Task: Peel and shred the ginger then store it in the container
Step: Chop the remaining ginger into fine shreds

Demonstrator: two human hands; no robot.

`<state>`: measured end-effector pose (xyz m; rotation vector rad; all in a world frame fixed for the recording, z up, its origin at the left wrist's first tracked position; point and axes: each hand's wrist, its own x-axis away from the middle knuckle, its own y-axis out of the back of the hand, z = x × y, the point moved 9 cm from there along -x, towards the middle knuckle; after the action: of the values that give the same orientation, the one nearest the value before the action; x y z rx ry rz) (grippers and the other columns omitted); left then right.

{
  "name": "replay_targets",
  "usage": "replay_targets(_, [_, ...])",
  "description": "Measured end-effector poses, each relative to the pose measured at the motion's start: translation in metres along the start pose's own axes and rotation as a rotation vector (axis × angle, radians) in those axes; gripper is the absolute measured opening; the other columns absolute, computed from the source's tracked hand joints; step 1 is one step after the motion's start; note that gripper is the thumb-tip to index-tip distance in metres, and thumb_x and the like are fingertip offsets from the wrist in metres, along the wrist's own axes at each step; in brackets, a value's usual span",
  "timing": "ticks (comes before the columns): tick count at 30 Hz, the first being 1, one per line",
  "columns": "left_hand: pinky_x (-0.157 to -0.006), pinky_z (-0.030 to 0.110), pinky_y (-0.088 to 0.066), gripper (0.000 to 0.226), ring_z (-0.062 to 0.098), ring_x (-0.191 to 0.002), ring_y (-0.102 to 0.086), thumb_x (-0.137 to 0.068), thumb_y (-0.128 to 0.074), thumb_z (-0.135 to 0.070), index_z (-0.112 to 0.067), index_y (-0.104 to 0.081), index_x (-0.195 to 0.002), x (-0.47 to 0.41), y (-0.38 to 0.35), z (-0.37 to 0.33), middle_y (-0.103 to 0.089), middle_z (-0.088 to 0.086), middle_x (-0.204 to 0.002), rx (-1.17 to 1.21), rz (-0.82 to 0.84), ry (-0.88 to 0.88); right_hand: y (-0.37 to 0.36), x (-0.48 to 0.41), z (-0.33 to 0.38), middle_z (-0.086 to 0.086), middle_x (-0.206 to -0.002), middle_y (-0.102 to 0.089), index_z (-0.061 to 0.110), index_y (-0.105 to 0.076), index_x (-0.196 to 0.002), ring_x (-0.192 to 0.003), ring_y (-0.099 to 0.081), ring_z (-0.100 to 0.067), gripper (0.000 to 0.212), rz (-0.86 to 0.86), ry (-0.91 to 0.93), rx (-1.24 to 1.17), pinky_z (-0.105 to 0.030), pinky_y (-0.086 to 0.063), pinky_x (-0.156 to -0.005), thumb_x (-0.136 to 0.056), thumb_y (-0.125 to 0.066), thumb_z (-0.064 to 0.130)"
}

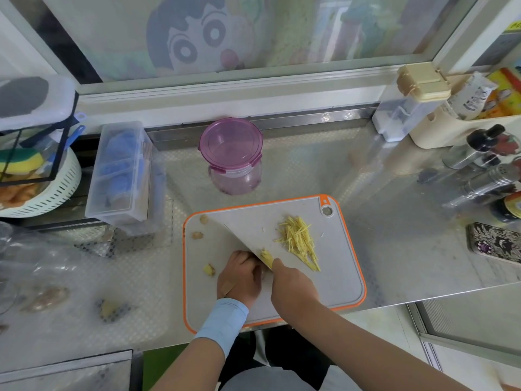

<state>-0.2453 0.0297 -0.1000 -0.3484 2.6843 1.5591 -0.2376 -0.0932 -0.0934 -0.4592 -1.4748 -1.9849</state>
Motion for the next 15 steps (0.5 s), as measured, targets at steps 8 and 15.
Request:
replay_targets(8, [-0.053, 0.022, -0.048, 0.017, 0.009, -0.095, -0.051, -0.080, -0.058, -0.021, -0.025, -0.071, -0.069, 0.000, 0.003, -0.001, -0.065, -0.011, -0.083, 0.007, -0.024, -0.015, -0.001, 0.008, -0.008, -0.001, -0.077, -0.047, 0.021, -0.031, -0.101, -0.071, -0.052, -0.024, 0.027, 0.008, -0.018, -0.002, -0.033, -0.041, -0.056, -0.088, -0.042, 0.000])
replay_targets(15, [-0.049, 0.023, -0.046, 0.016, 0.011, -0.094, -0.051, -0.080, -0.058, -0.023, -0.024, -0.072, -0.073, 0.001, 0.000, 0.000, -0.065, -0.011, -0.084, 0.024, -0.009, -0.009, -0.001, 0.000, 0.000, -0.001, -0.075, -0.045, 0.020, -0.030, -0.098, -0.071, -0.050, -0.024, 0.024, 0.013, 0.001, 0.010, -0.031, -0.037, -0.053, -0.090, -0.043, 0.001])
